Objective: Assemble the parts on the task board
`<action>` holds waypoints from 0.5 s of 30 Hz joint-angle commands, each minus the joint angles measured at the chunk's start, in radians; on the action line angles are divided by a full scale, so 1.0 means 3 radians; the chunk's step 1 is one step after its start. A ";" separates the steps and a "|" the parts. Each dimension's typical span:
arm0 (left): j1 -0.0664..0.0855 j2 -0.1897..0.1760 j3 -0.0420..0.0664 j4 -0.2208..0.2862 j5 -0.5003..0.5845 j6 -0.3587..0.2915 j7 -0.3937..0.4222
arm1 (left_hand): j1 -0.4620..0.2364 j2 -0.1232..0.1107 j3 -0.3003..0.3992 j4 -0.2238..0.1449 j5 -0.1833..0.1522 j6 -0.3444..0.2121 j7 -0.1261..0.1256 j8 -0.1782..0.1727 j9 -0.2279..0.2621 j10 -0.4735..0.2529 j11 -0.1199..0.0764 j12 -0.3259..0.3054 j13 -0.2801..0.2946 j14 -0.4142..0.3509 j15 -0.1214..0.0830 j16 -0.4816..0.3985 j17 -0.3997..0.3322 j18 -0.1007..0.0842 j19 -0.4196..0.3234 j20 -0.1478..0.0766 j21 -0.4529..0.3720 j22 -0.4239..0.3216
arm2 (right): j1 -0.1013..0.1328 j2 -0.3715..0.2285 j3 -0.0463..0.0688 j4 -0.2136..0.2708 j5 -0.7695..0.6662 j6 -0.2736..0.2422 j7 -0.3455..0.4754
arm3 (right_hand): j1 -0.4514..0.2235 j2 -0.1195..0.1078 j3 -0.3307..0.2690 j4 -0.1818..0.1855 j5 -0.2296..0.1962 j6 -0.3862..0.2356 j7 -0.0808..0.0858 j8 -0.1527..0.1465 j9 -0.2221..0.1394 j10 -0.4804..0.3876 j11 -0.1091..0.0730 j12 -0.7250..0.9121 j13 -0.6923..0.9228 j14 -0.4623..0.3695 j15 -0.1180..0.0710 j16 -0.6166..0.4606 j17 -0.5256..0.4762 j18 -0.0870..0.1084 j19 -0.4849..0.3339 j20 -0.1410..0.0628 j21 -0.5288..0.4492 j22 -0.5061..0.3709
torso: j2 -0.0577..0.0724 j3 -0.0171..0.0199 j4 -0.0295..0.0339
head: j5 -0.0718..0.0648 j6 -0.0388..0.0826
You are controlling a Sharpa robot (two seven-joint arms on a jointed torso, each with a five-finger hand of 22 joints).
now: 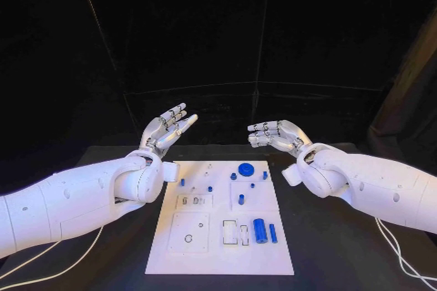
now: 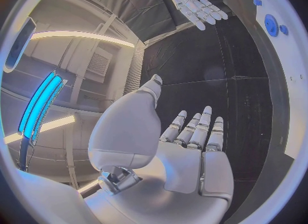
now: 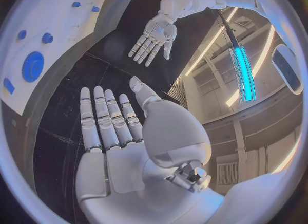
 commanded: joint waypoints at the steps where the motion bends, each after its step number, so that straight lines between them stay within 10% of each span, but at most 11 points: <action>1: 0.0006 -0.0048 0.0003 0.0067 -0.0008 0.0051 0.0231 | 0.0075 0.0024 -0.0004 -0.0066 0.0015 0.0206 0.0405 0.0052 0.0022 0.0374 0.0046 0.0094 0.0040 0.0415 0.0019 0.0136 0.0062 0.0040 0.0251 0.0002 0.0092 0.0052 | 0.0018 -0.0032 0.0006 0.0020 -0.0488 -0.0153 -0.0052 | 0.0159 -0.0086 0.0295 -0.0094 -0.0058 0.0666 0.0105 0.0035 0.0004 0.0713 -0.0134 -0.0011 0.0006 0.0804 -0.0185 0.0046 0.0011 0.0105 0.0609 -0.0161 0.0217 0.0024 | 0.0063 -0.0006 0.0008 | -0.0008 0.0010; 6: 0.0006 -0.0125 0.0003 0.0164 -0.0011 0.0076 0.0271 | 0.0111 0.0092 -0.0045 -0.0157 0.0018 0.0748 0.0419 0.0177 0.0077 0.1517 0.0050 0.0415 0.0147 0.1224 -0.0010 0.0422 0.0167 0.0054 0.1287 0.0001 0.0470 0.0242 | 0.0052 -0.0061 0.0009 0.0033 -0.0949 -0.0124 -0.0184 | 0.0098 -0.0203 0.0452 -0.0090 -0.0030 0.0795 0.0079 -0.0019 0.0003 0.0886 -0.0178 -0.0099 0.0009 0.1039 -0.0248 0.0016 0.0023 0.0104 0.0785 -0.0236 0.0290 0.0027 | 0.0128 -0.0013 0.0039 | -0.0016 0.0025; 11: 0.0006 -0.0240 0.0003 0.0306 -0.0056 0.0135 0.0264 | 0.0125 0.0149 -0.0096 -0.0242 0.0014 0.1548 0.0371 0.0373 0.0150 0.1944 -0.0061 0.0529 0.0138 0.1760 -0.0163 0.0587 0.0217 0.0175 0.1943 -0.0027 0.0681 0.0309 | 0.0123 -0.0052 0.0013 0.0054 -0.1707 -0.0001 -0.0408 | 0.0108 -0.0307 0.0522 -0.0088 -0.0010 0.0920 0.0028 -0.0033 0.0012 0.1060 -0.0243 -0.0125 0.0020 0.1360 -0.0356 0.0095 0.0083 0.0102 0.1060 -0.0354 0.0499 0.0113 | 0.0207 -0.0023 0.0061 | -0.0024 0.0058; 15: 0.0006 -0.0329 0.0003 0.0445 -0.0126 0.0235 0.0232 | 0.0136 0.0189 -0.0119 -0.0292 0.0014 0.1736 0.0333 0.0412 0.0146 0.2145 -0.0114 0.0554 0.0122 0.2024 -0.0234 0.0633 0.0253 0.0179 0.2185 -0.0085 0.0713 0.0299 | 0.0189 -0.0023 0.0016 0.0089 -0.2338 0.0116 -0.0644 | 0.0129 -0.0379 0.0524 -0.0080 -0.0028 0.0996 -0.0013 -0.0048 0.0011 0.1180 -0.0303 -0.0142 0.0021 0.1638 -0.0442 0.0207 0.0165 0.0098 0.1255 -0.0461 0.0720 0.0222 | 0.0274 -0.0036 0.0081 | -0.0026 0.0066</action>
